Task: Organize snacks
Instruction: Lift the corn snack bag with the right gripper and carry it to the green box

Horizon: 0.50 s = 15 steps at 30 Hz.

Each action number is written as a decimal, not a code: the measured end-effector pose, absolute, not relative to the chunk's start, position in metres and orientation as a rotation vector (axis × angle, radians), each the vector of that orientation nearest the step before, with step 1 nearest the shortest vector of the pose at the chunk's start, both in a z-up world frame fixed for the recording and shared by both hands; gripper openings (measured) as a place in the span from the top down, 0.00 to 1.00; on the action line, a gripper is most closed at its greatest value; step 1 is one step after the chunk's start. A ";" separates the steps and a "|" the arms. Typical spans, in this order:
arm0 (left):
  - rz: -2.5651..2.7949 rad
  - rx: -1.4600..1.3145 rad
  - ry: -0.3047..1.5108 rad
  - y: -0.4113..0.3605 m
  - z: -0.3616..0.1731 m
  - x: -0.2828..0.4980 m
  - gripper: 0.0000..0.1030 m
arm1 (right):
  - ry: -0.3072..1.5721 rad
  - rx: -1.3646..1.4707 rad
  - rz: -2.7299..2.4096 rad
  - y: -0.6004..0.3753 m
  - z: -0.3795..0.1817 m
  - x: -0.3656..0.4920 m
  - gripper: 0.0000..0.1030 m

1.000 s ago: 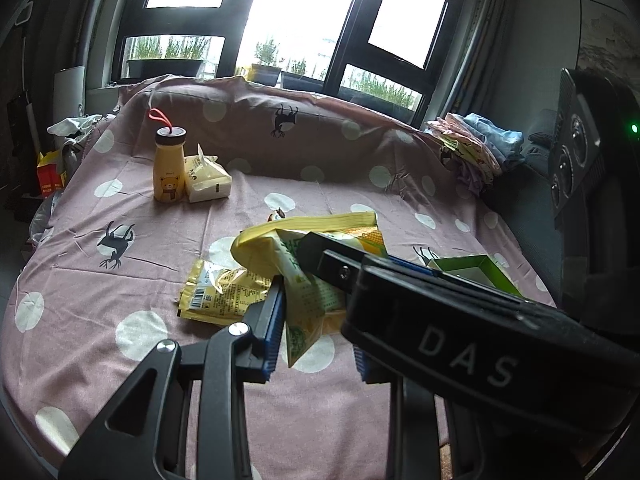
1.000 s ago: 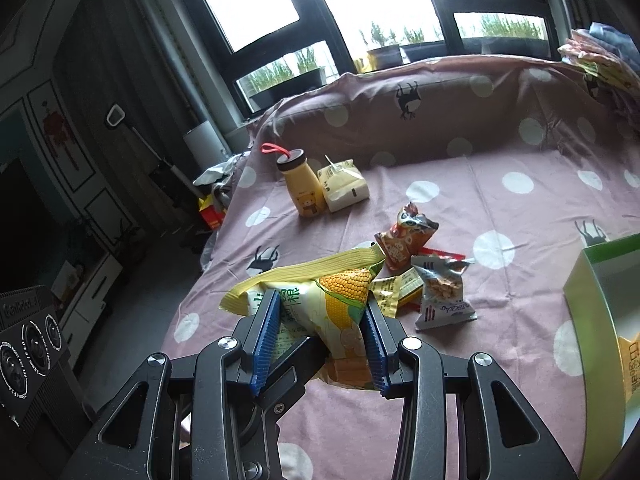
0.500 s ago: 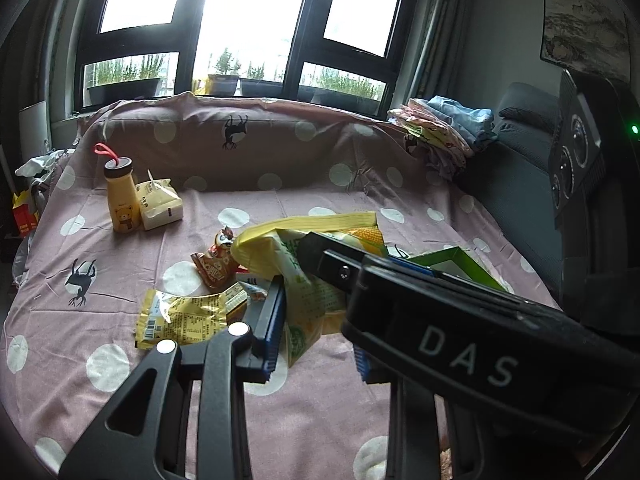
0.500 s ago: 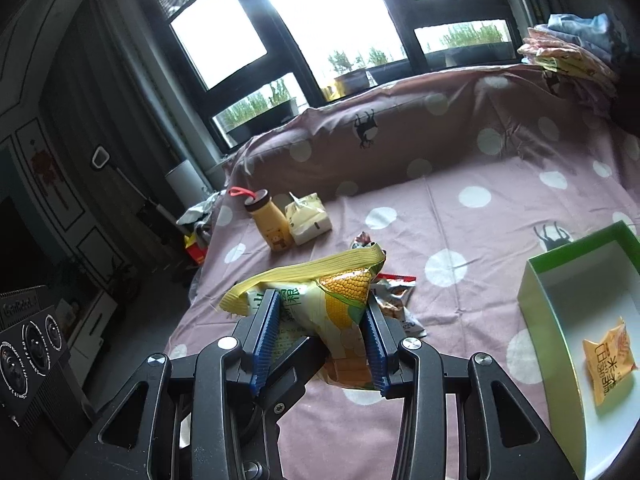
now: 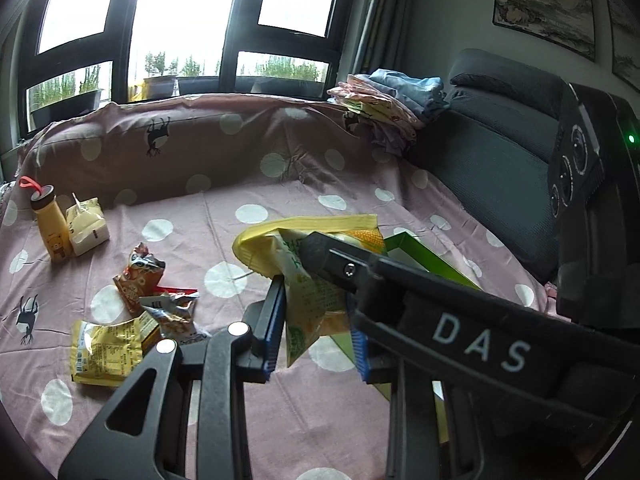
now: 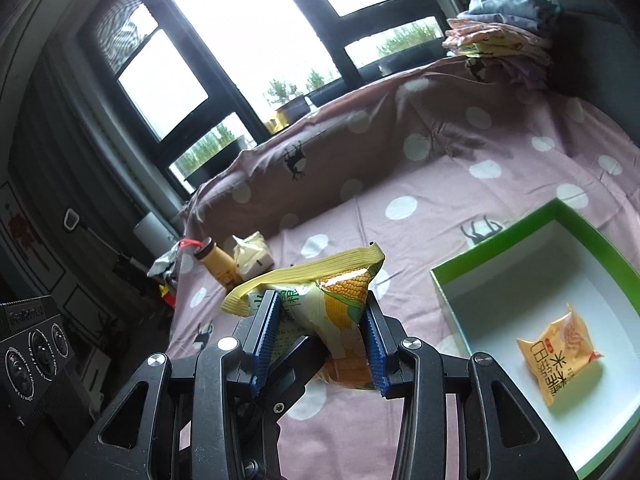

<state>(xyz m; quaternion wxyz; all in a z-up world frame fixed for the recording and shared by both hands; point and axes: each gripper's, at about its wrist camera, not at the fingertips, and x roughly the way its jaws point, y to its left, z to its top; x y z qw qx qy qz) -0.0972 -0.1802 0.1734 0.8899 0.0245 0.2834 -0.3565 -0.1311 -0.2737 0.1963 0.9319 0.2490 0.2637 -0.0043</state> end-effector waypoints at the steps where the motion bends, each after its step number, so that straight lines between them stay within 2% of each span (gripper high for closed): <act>1: -0.751 0.060 0.587 -0.185 0.173 -0.098 0.73 | 0.536 0.516 -0.020 -0.279 0.196 -0.133 0.58; 15: -0.906 0.111 0.654 -0.244 0.156 -0.093 0.73 | 0.535 0.585 -0.183 -0.331 0.184 -0.154 0.58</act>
